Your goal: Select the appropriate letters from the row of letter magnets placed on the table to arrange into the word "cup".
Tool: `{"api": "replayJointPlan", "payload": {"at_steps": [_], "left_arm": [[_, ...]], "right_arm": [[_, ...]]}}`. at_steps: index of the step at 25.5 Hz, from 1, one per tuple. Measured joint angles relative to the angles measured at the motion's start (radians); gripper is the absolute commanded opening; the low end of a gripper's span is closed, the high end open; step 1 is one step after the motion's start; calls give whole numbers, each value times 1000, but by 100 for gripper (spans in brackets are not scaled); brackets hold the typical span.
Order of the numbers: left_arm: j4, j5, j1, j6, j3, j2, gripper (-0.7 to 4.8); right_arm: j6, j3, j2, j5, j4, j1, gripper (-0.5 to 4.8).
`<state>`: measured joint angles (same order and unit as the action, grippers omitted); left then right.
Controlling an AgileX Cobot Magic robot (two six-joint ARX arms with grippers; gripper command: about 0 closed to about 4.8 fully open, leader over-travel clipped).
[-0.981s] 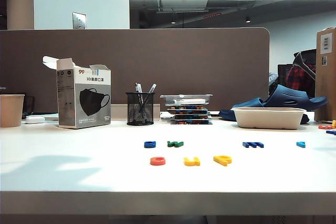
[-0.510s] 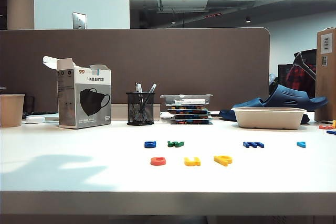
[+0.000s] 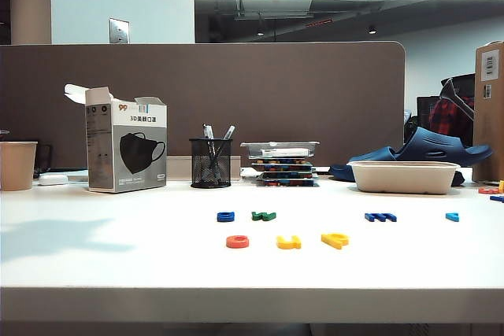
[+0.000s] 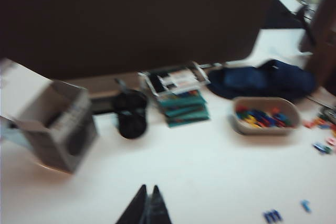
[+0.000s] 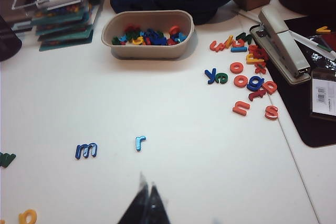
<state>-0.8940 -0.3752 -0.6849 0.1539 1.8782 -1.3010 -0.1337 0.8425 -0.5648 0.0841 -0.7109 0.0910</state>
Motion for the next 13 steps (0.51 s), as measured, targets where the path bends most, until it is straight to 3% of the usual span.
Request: {"api": "replayJointPlan", "payload": {"at_steps": [5,7,10,13], "left_arm": [[-22,10,250,-161,120,16,-6],[-43,27,309,-186,134,39,-5],[-129,72,465,-201,132,99,-5],[-213,116,528,-202,127,156,-5]], "right_arm": [[-6,-112,138,42,101,0,-2],[-4,-134,155,51,105,-1,-2],[-3,-161,157,74,100,-1,-2],[0,-178,159,76,102,-1,-2]]}}
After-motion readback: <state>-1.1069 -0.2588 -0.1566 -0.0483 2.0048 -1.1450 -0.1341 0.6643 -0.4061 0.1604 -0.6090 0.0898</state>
